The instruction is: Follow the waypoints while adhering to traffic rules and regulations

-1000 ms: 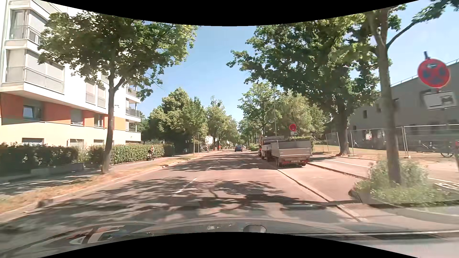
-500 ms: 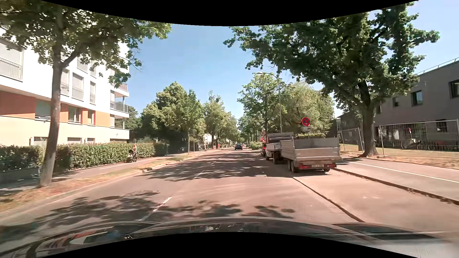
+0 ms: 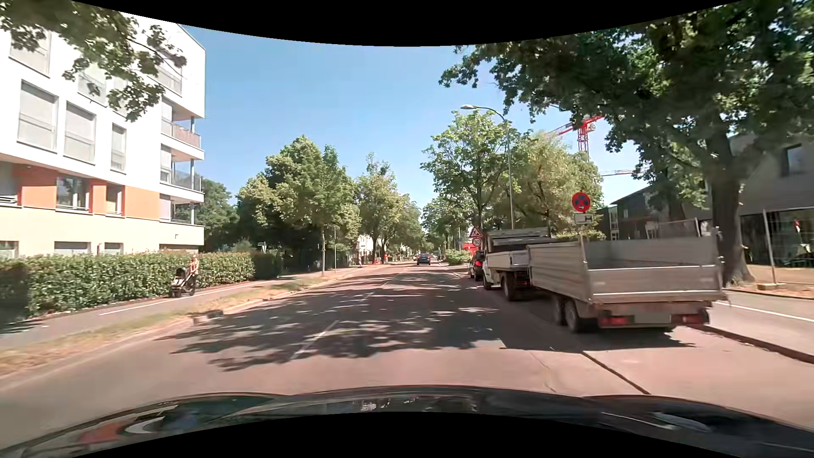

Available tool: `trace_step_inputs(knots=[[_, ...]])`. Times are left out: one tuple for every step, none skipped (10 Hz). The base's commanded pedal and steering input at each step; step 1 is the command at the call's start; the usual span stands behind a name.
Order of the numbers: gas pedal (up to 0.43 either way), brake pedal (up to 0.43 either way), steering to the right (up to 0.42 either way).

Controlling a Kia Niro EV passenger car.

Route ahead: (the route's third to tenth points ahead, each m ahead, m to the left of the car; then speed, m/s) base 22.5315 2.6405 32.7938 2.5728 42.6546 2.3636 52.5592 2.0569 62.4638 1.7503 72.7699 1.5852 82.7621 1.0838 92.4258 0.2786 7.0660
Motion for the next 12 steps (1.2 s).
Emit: trace_step_inputs(knots=[[0.087,0.0,-0.001],[0.087,0.0,-0.001],[0.087,0.0,-0.001],[0.087,0.0,-0.001],[0.087,0.0,-0.001],[0.079,0.0,-0.001],[0.079,0.0,-0.001],[0.079,0.0,-0.001],[0.079,0.0,-0.001],[0.079,0.0,-0.001],[0.079,0.0,-0.001],[0.079,0.0,-0.001]])
